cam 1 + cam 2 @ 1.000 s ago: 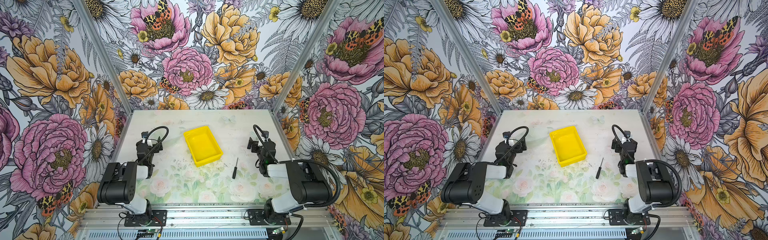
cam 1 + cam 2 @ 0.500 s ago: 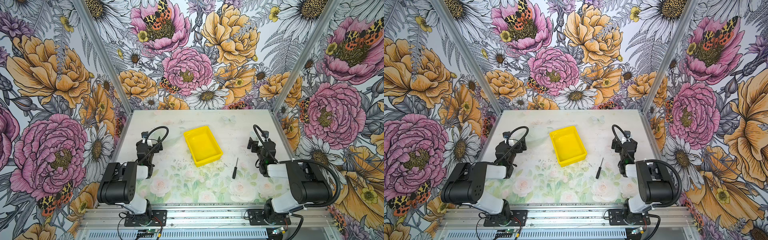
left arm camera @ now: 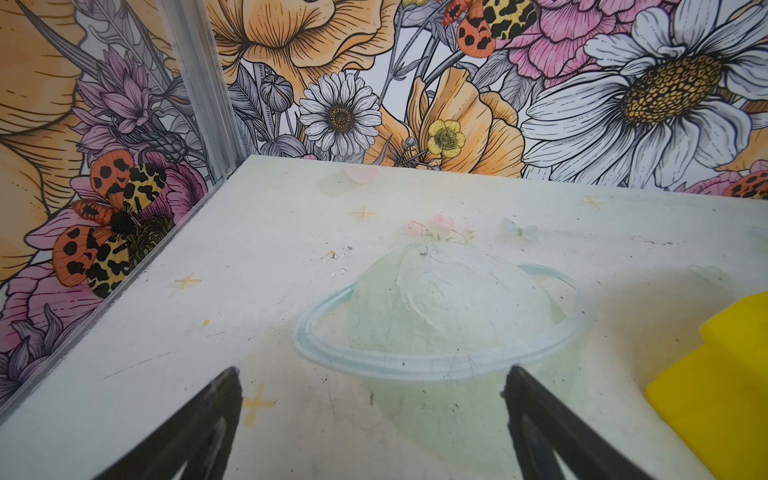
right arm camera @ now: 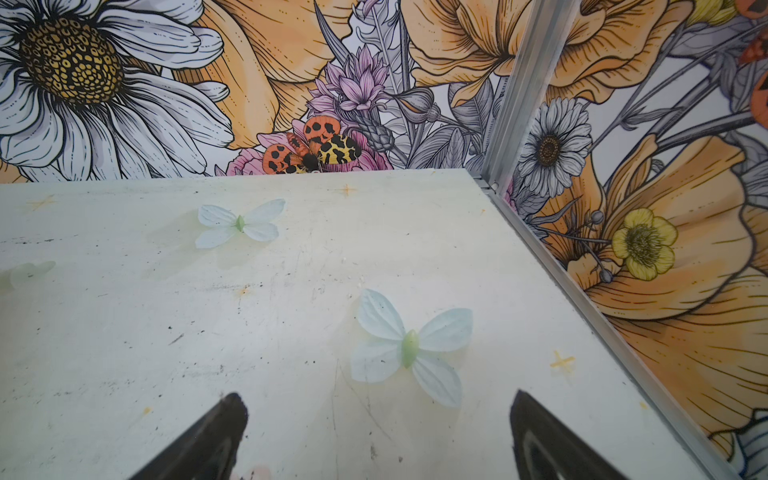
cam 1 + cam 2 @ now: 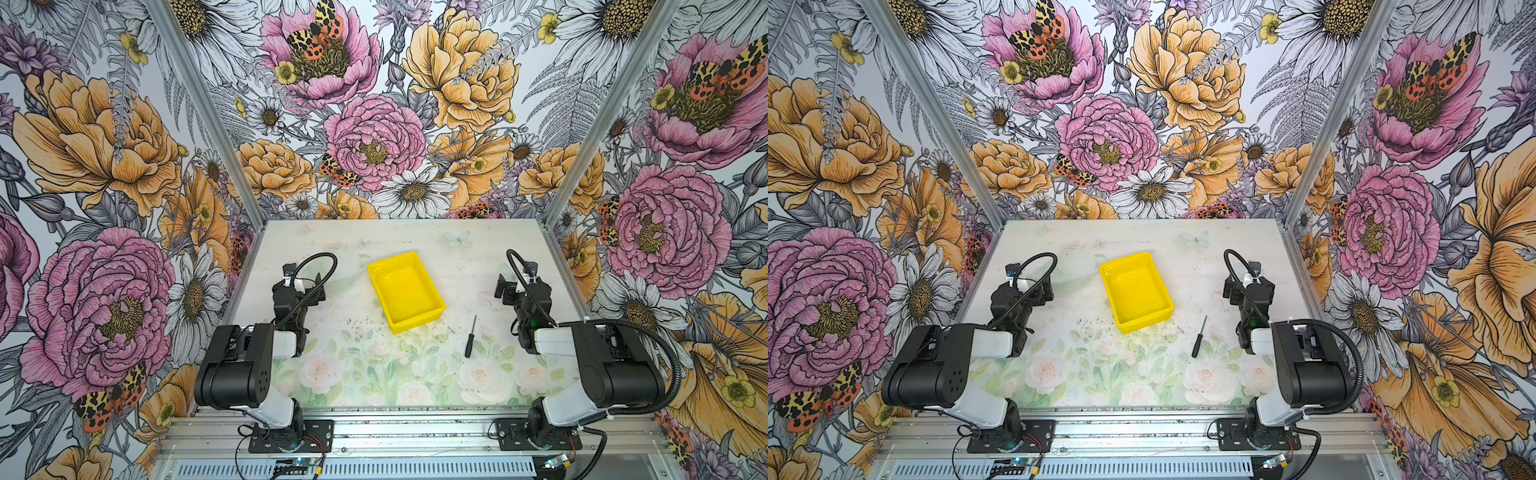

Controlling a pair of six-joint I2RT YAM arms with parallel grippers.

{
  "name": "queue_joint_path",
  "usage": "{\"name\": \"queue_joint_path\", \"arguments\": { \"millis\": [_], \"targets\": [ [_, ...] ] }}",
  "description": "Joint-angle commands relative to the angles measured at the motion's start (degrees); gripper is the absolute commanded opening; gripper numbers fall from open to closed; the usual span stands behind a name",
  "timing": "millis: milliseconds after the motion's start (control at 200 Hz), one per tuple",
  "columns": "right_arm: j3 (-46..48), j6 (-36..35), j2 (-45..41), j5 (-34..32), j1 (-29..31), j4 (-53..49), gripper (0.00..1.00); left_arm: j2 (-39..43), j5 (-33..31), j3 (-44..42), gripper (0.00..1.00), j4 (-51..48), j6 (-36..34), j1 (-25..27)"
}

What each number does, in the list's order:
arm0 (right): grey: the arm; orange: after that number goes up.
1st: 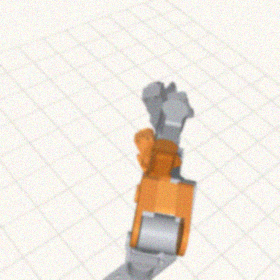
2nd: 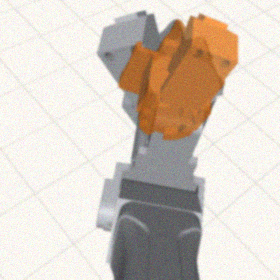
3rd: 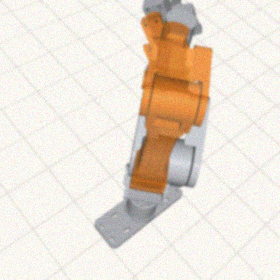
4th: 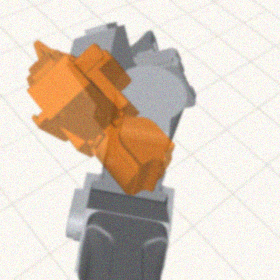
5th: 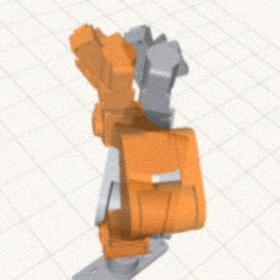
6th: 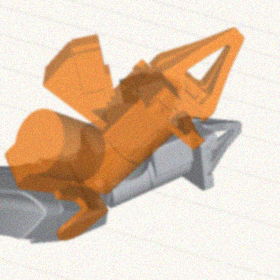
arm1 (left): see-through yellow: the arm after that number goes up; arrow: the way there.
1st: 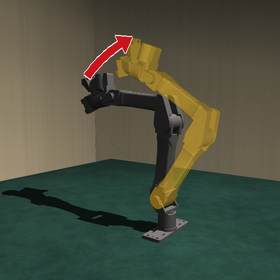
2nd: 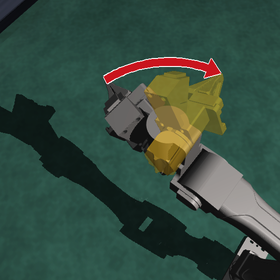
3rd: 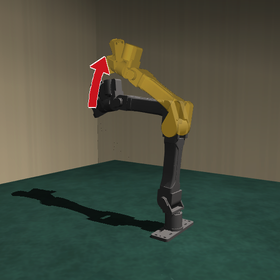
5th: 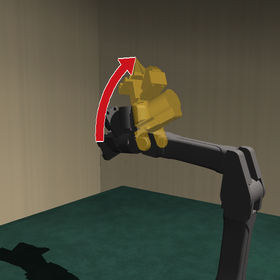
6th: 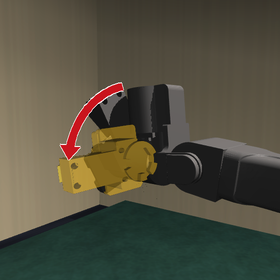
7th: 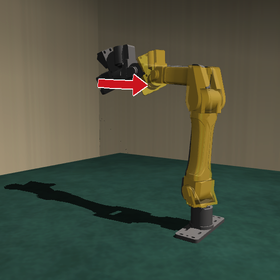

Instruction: Put the screwdriver in the bin

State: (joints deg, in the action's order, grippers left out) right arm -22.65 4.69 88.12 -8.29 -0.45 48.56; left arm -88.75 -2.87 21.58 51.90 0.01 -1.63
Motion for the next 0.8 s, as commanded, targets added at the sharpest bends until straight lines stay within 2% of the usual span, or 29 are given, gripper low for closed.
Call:
{"name": "queue_joint_path", "arguments": {
  "millis": [0, 290, 545, 791],
  "targets": [
    [0.2, 0.6, 0.0, -0.7, -0.1, 1.1, 0.99, 0.0, 0.6, 0.3, 0.99, 1.1, -0.1, 0.2],
    [0.2, 0.3, -0.6, -0.4, 0.0, 1.0, 0.99, 0.4, 0.7, -0.3, 0.99, 2.2, 0.1, 0.0],
    [-1.7, -1.5, -4.0, 0.9, 1.1, -5.5, 1.00, 2.5, -1.7, -2.6, 0.99, 4.3, 1.3, -0.3],
    [0.3, -2.3, -6.4, 1.3, 1.7, -4.2, 0.99, 5.8, -5.4, -4.0, 0.99, 3.8, 2.7, -0.3]
  ]
}}
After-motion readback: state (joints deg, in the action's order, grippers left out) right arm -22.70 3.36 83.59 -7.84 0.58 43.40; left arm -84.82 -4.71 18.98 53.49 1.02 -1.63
